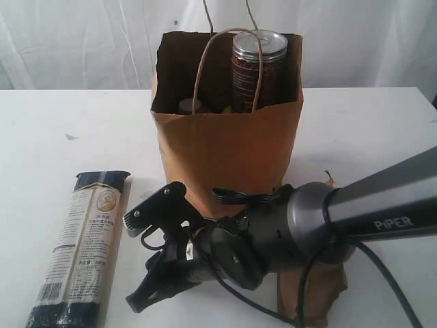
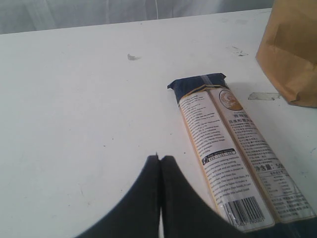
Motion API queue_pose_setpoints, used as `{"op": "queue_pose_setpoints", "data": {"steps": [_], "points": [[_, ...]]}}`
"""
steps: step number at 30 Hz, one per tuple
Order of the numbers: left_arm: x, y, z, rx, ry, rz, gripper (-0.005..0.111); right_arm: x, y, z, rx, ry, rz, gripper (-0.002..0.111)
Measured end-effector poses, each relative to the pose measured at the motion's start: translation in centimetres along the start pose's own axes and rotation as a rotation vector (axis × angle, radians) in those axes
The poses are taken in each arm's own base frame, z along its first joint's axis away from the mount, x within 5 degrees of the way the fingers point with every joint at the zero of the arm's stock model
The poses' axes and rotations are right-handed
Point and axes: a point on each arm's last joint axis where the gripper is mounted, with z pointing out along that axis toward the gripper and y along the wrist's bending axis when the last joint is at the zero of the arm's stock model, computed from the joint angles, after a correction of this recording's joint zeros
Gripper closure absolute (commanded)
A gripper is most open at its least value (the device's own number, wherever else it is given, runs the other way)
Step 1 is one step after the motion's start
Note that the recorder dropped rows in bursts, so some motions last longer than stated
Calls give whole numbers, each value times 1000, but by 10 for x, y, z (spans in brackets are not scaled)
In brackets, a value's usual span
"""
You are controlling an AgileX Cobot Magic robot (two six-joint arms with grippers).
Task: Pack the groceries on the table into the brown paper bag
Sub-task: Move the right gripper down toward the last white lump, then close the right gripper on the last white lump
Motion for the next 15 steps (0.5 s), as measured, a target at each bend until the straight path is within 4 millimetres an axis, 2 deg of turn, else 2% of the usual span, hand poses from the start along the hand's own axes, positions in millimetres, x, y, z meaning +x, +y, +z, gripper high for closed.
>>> {"op": "queue_pose_setpoints", "data": {"steps": [8, 15], "points": [[0, 0, 0, 0, 0, 0, 107, -13, 3, 1, -14, 22, 0, 60], [0, 0, 0, 0, 0, 0, 107, -15, 5, 9, -26, 97, -1, 61]]}}
